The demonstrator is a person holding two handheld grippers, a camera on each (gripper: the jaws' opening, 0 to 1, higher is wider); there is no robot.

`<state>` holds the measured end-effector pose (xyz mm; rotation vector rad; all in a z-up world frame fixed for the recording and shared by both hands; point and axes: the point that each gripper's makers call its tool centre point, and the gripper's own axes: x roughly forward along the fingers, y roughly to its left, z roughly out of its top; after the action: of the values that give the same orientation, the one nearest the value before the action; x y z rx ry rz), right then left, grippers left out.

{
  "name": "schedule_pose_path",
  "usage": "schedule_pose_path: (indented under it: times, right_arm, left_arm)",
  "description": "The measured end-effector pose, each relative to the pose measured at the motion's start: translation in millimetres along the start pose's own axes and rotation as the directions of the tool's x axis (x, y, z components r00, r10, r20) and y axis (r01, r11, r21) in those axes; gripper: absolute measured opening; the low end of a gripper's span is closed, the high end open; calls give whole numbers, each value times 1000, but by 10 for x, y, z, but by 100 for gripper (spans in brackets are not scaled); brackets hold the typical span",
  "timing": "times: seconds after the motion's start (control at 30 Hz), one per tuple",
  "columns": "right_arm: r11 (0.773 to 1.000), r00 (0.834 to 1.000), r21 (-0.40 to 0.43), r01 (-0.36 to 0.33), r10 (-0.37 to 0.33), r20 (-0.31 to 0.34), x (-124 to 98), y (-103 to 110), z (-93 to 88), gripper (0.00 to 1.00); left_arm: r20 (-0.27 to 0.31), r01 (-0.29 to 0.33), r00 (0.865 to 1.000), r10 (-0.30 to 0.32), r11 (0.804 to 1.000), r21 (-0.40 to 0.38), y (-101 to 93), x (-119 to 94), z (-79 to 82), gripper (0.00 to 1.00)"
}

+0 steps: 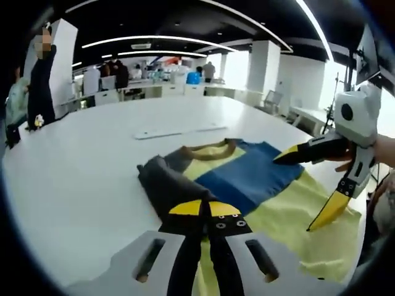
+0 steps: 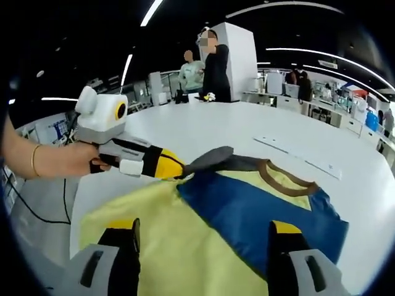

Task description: Fold the garment on the visible template until the final outline fits inside the template.

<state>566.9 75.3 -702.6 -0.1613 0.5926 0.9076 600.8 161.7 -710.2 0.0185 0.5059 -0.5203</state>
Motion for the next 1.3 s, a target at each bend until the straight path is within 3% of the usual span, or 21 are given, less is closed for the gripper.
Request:
schedule_pose_path:
  times: [0.37,0.63,0.9,1.3]
  right_arm:
    - [997,998,65,39,-41,36,31,-199,76,71]
    - [994,997,102,51,-57,56,220,-249,166,57]
    - [995,998,94,40,-46,53,475,-196,215,47]
    - [1000,999,19,15,-16,29,728,-86,201,26]
  left_arm:
    - [-50,5,999,-4,1000,8,-206,147,-215,0]
    - [-75,-13,997,15,999,34,-250,210,-319,0]
    - [-80,-10,997,15,997,71,-269,224,-332,0]
    - [-72,-29,997,36,995,91,-284,235,-338,0]
